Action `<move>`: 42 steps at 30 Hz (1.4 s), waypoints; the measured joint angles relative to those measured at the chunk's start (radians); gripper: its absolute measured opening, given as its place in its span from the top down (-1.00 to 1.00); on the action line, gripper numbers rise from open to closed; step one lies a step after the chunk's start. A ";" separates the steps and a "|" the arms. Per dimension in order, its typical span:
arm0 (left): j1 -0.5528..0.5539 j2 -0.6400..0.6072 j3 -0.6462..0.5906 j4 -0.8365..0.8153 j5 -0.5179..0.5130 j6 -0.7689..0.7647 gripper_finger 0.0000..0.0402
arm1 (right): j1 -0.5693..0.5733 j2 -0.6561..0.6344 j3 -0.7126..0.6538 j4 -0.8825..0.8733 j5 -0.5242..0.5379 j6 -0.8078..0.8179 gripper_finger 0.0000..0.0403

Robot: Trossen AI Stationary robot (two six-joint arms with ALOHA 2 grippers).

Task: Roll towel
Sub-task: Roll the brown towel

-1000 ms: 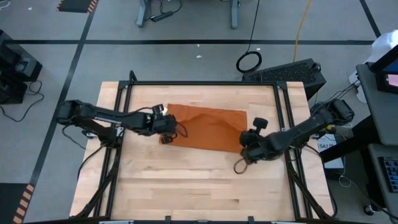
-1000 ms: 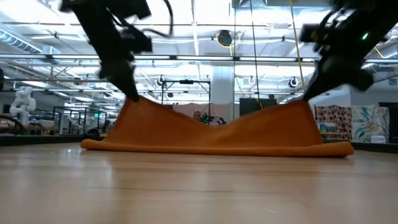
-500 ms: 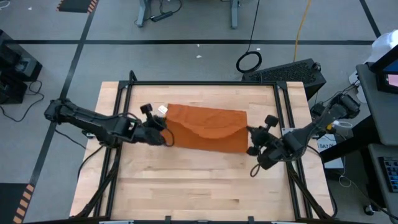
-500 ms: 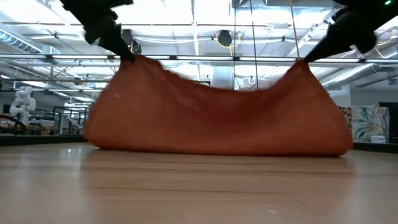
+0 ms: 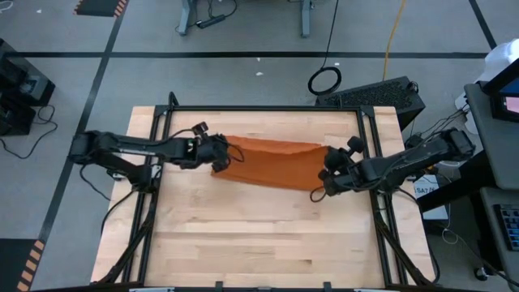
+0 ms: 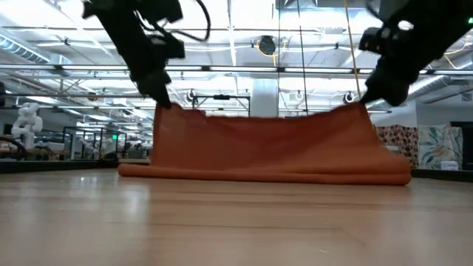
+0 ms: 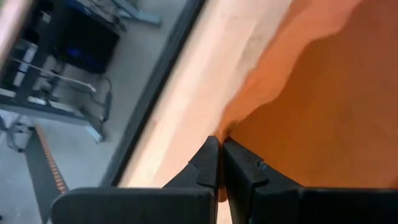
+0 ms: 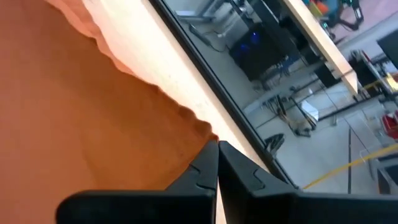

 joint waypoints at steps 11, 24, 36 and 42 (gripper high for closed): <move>0.040 0.135 0.000 0.039 0.039 0.001 0.92 | -0.077 0.000 -0.135 0.216 -0.094 -0.079 1.00; 0.040 0.137 0.000 0.046 0.038 -0.033 0.92 | -0.109 0.000 -0.141 0.235 -0.171 -0.077 1.00; 0.040 0.137 0.000 0.054 0.036 -0.042 0.92 | -0.122 0.001 -0.141 0.237 -0.182 -0.021 0.77; 0.040 0.137 -0.022 0.175 0.033 0.004 0.92 | -0.183 0.001 -0.141 0.228 -0.177 0.011 0.50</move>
